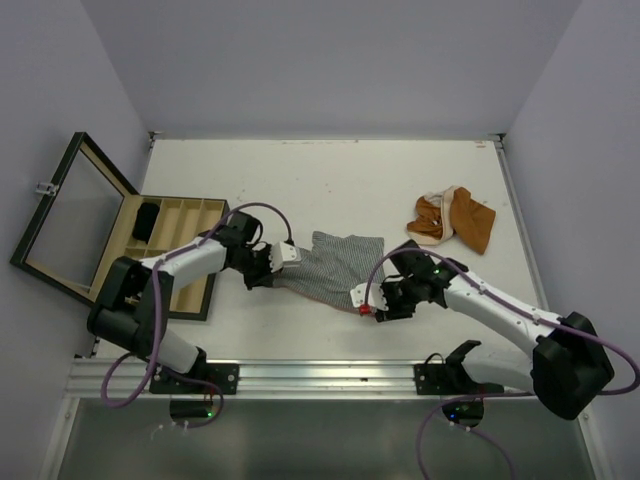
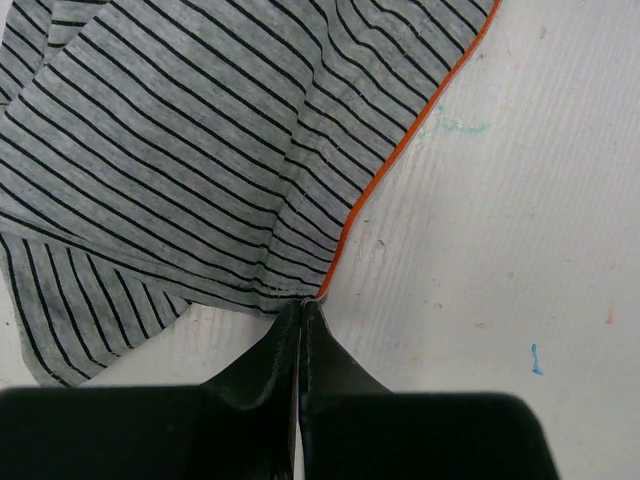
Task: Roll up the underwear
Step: Move the underwear to the center of the board
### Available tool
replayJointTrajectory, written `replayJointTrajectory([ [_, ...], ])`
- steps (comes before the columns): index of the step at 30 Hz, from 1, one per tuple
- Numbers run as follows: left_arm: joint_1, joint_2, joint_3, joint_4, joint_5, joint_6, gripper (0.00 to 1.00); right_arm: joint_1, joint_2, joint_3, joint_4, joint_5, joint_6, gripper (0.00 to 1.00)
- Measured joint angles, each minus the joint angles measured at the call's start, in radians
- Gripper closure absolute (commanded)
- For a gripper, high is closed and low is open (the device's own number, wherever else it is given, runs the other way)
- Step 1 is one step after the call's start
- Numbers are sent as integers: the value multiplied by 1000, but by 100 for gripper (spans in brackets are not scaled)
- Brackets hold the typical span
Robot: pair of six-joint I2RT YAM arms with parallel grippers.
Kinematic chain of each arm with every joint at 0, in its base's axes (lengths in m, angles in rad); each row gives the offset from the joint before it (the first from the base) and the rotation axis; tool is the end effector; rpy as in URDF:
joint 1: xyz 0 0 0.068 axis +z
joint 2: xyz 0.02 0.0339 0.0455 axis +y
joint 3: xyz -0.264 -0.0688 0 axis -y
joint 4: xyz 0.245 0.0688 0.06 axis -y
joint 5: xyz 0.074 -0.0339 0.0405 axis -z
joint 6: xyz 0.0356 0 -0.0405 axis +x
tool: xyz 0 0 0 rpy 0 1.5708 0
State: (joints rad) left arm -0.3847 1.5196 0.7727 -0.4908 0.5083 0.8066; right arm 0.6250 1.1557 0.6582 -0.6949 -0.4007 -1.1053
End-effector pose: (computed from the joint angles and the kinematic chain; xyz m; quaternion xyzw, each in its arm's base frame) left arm 0.2358 -0.1142 0.1554 0.5700 0.7667 -0.2088 0.2088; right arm 0.1516 0.1265 0.1917 -0.7569 0.5957 0.1460 0.2255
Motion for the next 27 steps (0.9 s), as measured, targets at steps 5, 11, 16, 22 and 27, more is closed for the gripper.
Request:
replayJointTrajectory([
  [5,6,11,5,5,12,-38,100,34,43,-51,49,48,-59,58],
  [11,7,19,9,11,19,-63,100,63,55,-65,79,63,-76,57],
  [16,11,22,9,14,24,-67,100,89,74,-65,90,67,-75,57],
  [22,11,25,10,18,29,-75,100,120,88,-83,126,74,-85,68],
  [27,11,26,10,20,35,-86,100,122,92,-91,174,88,-64,100],
])
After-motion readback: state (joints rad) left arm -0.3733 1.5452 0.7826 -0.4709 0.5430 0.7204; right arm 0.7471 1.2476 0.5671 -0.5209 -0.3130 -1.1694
